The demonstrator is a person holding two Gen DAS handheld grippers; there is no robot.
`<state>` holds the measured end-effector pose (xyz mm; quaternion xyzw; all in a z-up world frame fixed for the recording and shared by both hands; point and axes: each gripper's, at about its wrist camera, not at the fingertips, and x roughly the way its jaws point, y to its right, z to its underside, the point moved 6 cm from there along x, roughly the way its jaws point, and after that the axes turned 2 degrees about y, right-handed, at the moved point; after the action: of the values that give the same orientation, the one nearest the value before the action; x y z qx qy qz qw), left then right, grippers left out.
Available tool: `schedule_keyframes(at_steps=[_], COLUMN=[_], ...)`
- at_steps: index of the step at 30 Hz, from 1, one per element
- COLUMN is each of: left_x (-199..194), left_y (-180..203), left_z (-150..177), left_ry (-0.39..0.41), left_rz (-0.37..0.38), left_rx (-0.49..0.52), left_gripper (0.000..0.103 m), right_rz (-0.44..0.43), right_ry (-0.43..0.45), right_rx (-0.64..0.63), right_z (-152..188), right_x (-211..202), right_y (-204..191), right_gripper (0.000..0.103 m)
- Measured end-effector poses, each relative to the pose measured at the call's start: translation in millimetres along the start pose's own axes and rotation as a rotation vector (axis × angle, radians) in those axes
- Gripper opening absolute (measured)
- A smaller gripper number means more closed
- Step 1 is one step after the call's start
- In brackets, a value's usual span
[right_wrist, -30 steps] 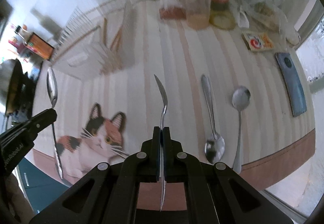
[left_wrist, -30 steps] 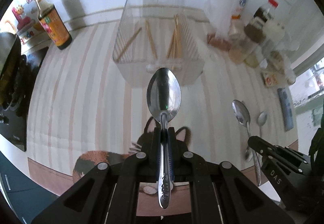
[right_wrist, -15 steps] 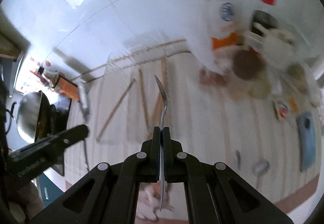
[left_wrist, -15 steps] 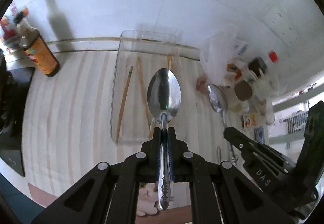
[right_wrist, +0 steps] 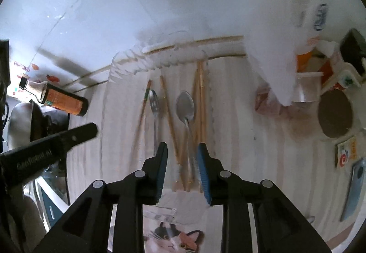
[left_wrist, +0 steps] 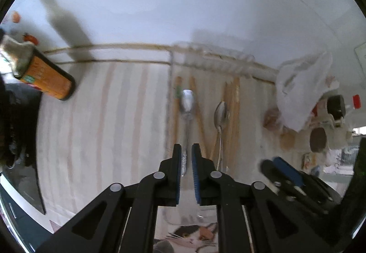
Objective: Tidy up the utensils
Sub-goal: 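Carry both spoons into the clear basket and open both tools, then grasp a steel spoon with the left tool while the right tool grasps another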
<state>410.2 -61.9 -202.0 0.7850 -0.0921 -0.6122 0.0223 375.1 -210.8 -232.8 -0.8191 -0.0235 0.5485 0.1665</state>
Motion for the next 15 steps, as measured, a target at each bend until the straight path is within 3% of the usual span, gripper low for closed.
schedule_keyframes(at_steps=[1,3,5,7,9,12,15], left_x=[-4,-11,-20,-28,-35,-41,-38], left_y=[-3,-9,-10,-9,-3,14,30], left_z=[3,7,15,24,36,55,73], left_ry=[0.021,0.069,0.131,0.181,0.232,0.292,0.31], left_rz=[-0.028,-0.076,-0.128,-0.168,-0.18,-0.183,-0.215], left_rx=[0.007,0.01,0.023,0.034,0.039,0.055,0.075], left_gripper=[0.022,0.055,0.073,0.082,0.098,0.103,0.103], right_rz=[0.002,0.008,0.03,0.058,0.089,0.154,0.225], right_ry=[0.007,0.031,0.059,0.092,0.118,0.133,0.093], right_rx=[0.004,0.025,0.05,0.078,0.124,0.198,0.27], right_z=[2,11,22,38,60,96,132], right_x=[-4,-17,-31,-49,-66,-86,-91], right_y=[3,16,34,59,90,140,191], right_gripper=[0.031,0.035,0.042,0.051,0.053,0.055,0.055])
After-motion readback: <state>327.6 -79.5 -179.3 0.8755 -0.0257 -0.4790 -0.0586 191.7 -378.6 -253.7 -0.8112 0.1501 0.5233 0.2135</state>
